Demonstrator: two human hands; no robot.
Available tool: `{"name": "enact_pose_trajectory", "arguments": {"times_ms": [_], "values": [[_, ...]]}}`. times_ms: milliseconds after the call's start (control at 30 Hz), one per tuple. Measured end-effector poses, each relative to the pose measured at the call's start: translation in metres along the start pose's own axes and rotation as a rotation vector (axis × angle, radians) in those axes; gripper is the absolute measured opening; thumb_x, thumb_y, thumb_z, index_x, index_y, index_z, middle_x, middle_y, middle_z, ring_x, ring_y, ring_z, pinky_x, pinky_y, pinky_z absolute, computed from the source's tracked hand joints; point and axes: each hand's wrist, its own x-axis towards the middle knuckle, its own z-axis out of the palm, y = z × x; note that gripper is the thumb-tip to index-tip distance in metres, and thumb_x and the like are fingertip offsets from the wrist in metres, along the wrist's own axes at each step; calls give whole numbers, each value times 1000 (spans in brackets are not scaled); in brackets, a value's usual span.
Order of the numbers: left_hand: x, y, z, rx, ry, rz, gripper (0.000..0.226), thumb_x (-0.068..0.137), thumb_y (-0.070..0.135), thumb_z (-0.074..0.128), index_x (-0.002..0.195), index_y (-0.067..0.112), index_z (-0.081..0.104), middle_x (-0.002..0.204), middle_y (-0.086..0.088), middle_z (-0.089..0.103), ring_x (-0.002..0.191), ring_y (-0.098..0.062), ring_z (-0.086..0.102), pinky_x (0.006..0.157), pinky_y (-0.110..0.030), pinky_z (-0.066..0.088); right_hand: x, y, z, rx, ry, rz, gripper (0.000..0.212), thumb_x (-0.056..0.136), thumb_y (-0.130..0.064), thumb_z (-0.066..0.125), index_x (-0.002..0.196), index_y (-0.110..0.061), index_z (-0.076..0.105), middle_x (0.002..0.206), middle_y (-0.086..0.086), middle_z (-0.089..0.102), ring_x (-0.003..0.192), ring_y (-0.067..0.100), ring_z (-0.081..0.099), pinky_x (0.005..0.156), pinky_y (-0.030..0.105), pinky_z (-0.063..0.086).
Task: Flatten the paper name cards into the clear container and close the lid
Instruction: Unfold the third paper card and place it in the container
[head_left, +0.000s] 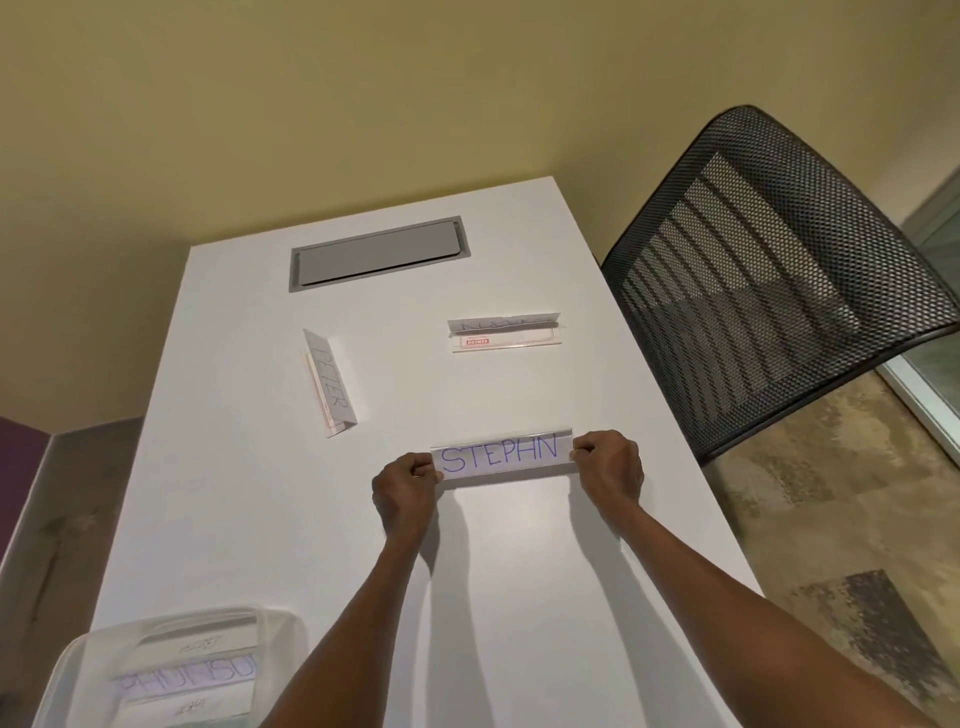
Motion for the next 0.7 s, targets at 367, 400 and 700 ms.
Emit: {"name": "enact_pose_trajectory", "arguments": {"times_ms": [367,400,700], "values": [[4,-20,21,101,43,89,23,74,4,57,75,22,73,64,8,66,61,-14,59,50,-10,36,3,11,12,-79,-15,4,14,73,-7,54,72,-8,69,71,11,68,74,34,64,52,26,40],[6,-24,23,112,36,89,21,73,5,57,71,22,71,61,7,64,58,-13,55,50,-11,36,3,12,12,-77,-16,0,15,73,-7,53,72,-8,69,71,10,67,74,34,64,52,26,40],[16,-49,32,176,6,122,24,66,7,50,61,29,44,55,7,41,55,-6,31,49,-22,26,5,17,18,-79,-4,-10,17,71,-5,53,73,-8,70,73,9,68,75,34,64,58,30,51]]}}
